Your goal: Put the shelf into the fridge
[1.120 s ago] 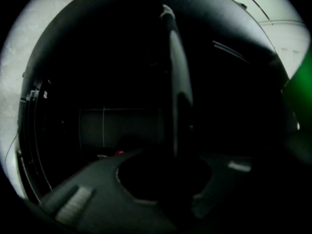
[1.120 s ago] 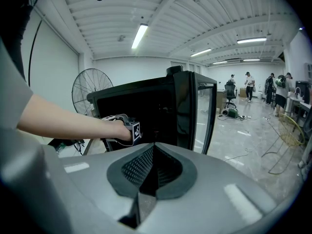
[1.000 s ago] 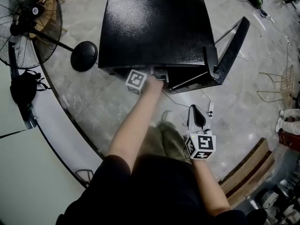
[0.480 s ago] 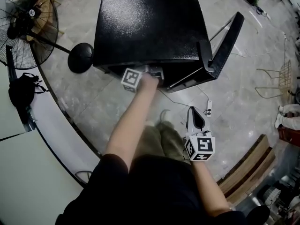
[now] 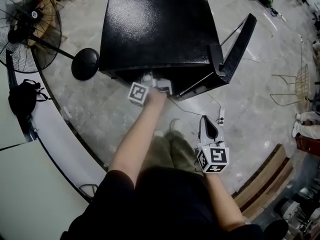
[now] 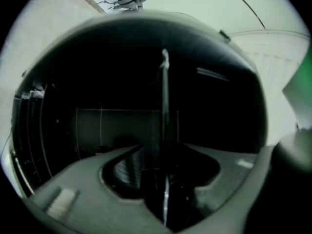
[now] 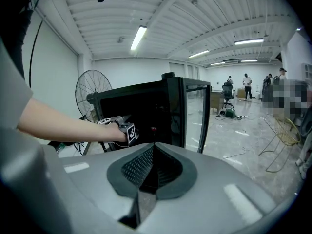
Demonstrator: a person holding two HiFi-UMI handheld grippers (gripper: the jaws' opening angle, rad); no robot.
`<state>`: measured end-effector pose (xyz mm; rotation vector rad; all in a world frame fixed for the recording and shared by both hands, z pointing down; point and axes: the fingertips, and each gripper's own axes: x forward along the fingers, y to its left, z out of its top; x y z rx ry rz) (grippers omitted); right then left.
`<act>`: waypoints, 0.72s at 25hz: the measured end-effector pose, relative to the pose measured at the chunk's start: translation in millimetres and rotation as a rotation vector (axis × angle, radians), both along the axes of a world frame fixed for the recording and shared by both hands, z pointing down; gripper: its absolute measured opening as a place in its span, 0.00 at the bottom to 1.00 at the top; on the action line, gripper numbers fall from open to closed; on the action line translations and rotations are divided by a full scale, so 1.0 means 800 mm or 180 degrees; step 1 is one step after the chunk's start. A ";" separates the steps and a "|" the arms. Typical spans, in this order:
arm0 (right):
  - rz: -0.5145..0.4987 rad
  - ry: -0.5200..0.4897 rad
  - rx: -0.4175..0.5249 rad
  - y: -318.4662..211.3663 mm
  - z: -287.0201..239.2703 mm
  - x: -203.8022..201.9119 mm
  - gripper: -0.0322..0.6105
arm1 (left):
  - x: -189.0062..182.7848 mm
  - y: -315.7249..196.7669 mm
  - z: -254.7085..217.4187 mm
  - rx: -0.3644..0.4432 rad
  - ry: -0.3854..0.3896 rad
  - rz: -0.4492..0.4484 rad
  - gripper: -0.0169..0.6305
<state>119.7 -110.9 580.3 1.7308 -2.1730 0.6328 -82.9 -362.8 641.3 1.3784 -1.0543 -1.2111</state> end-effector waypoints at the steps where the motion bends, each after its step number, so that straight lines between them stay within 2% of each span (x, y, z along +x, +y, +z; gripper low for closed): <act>1: -0.0011 0.0000 0.0005 0.001 -0.001 -0.002 0.05 | -0.001 0.006 -0.001 0.0012 0.0000 0.0004 0.33; 4: -0.0061 -0.0022 0.0005 0.006 -0.003 -0.010 0.05 | -0.004 0.026 0.000 -0.0006 -0.0018 0.0016 0.39; 8: -0.0152 -0.0025 -0.0014 0.018 -0.001 -0.023 0.05 | -0.005 0.055 -0.005 0.0052 -0.0009 0.0061 0.41; 13: -0.0231 0.0014 0.0004 0.031 -0.007 -0.030 0.05 | 0.002 0.117 -0.019 0.0063 0.0042 0.0364 0.41; 15: -0.0238 0.0031 0.0032 0.036 -0.018 -0.027 0.05 | 0.010 0.154 -0.023 0.0047 -0.0172 0.0661 0.41; 18: -0.0248 0.0045 0.0084 0.050 -0.037 -0.023 0.05 | 0.012 0.223 -0.038 0.0213 -0.0806 0.1156 0.41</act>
